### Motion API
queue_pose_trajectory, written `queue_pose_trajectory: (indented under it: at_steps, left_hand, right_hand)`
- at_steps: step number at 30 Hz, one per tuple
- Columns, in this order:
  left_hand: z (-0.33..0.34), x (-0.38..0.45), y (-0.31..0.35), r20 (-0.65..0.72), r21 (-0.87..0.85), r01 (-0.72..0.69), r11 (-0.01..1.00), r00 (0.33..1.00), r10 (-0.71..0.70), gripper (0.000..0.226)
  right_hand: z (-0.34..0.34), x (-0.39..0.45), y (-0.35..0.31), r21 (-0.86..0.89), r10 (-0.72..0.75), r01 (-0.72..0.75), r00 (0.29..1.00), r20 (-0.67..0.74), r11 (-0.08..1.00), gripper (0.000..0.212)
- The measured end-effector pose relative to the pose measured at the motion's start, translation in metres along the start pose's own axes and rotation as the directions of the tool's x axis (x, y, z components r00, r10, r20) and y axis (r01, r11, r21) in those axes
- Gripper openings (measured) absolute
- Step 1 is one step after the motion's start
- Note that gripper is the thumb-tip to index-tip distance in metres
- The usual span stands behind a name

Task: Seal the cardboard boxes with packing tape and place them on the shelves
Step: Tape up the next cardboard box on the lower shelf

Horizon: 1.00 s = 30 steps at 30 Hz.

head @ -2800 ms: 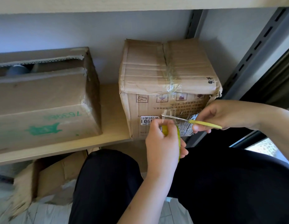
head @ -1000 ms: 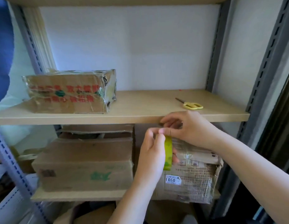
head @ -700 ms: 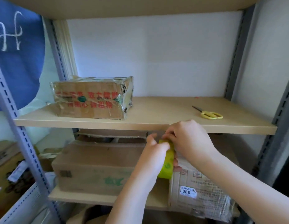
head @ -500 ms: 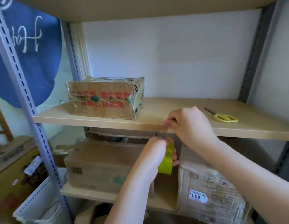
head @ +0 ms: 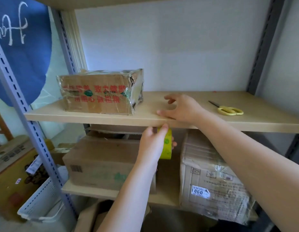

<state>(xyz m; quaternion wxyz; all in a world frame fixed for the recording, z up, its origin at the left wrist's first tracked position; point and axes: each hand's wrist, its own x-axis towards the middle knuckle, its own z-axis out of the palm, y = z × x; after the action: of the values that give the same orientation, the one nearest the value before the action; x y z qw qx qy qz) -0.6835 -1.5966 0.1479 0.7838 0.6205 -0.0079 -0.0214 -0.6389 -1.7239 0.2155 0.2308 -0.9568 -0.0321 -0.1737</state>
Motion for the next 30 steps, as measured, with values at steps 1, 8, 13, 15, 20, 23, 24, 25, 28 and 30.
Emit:
queue_pose_trajectory:
  at_steps: [1,8,13,15,20,23,24,25,28,30]
  left_hand:
    - [0.000,-0.004,-0.005,-0.060,0.078,-0.083,0.994,0.994,0.088,0.028]
    - [-0.023,-0.024,-0.094,-0.467,-0.218,-0.120,0.969,0.884,0.004,0.020]
    - [0.015,-0.027,-0.162,-0.076,0.550,-0.245,0.799,0.937,0.340,0.031]
    - [0.032,-0.023,-0.163,0.109,0.626,-0.427,0.652,0.876,0.469,0.048]
    - [0.028,0.001,-0.164,0.402,0.518,-0.628,0.582,0.778,0.482,0.050]
    - [0.027,-0.001,-0.167,0.393,0.501,-0.628,0.596,0.778,0.490,0.047]
    - [0.028,-0.004,-0.165,0.372,0.507,-0.620,0.599,0.784,0.496,0.046]
    - [0.028,-0.010,-0.163,0.351,0.511,-0.617,0.599,0.785,0.510,0.044]
    - [0.022,-0.032,-0.155,0.279,0.470,-0.626,0.622,0.774,0.569,0.039]
    - [0.018,-0.042,-0.148,0.225,0.370,-0.599,0.710,0.799,0.558,0.035]
  right_hand:
    - [0.001,-0.002,-0.002,-0.001,-0.019,0.019,0.997,-0.070,1.000,0.053]
    - [0.001,-0.153,0.057,0.032,-0.250,0.333,0.765,-0.594,0.942,0.020]
    - [0.039,-0.188,0.162,-0.408,-0.052,0.010,0.994,-0.091,0.913,0.052]
    - [0.048,-0.180,0.171,-0.458,-0.064,0.045,0.998,-0.026,0.888,0.059]
    - [0.061,-0.169,0.180,-0.437,-0.155,0.081,0.979,-0.136,0.896,0.050]
    - [0.065,-0.170,0.188,-0.431,-0.190,0.123,0.975,-0.115,0.894,0.051]
    - [0.062,-0.171,0.192,-0.417,-0.198,0.143,0.976,-0.092,0.898,0.051]
    - [0.057,-0.172,0.196,-0.388,-0.206,0.166,0.977,-0.064,0.907,0.051]
    - [0.030,-0.182,0.205,-0.118,-0.094,0.102,0.993,0.071,0.988,0.050]
    - [0.019,-0.190,0.204,0.129,0.007,-0.016,0.998,0.069,0.991,0.051]
